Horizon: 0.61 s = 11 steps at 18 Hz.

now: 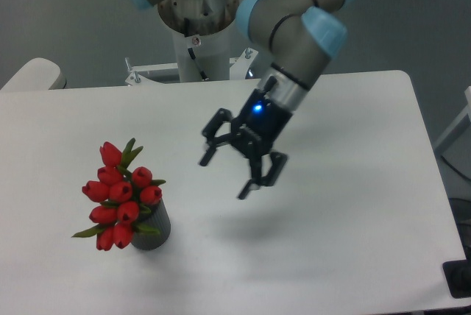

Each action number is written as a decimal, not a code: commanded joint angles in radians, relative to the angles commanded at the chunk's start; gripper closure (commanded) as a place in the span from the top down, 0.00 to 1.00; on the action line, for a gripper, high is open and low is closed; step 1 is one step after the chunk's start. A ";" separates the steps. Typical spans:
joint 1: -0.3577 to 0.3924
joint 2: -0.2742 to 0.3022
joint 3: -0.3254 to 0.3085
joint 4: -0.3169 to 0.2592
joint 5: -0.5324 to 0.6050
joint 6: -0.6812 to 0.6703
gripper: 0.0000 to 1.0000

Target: Insert the flowers into the vase

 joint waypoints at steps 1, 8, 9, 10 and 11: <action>0.003 -0.005 0.020 0.000 0.031 0.000 1.00; 0.023 -0.086 0.202 -0.003 0.227 0.008 1.00; 0.023 -0.097 0.221 -0.003 0.252 0.012 1.00; 0.023 -0.109 0.238 -0.005 0.262 0.020 1.00; 0.025 -0.121 0.259 -0.006 0.267 0.032 1.00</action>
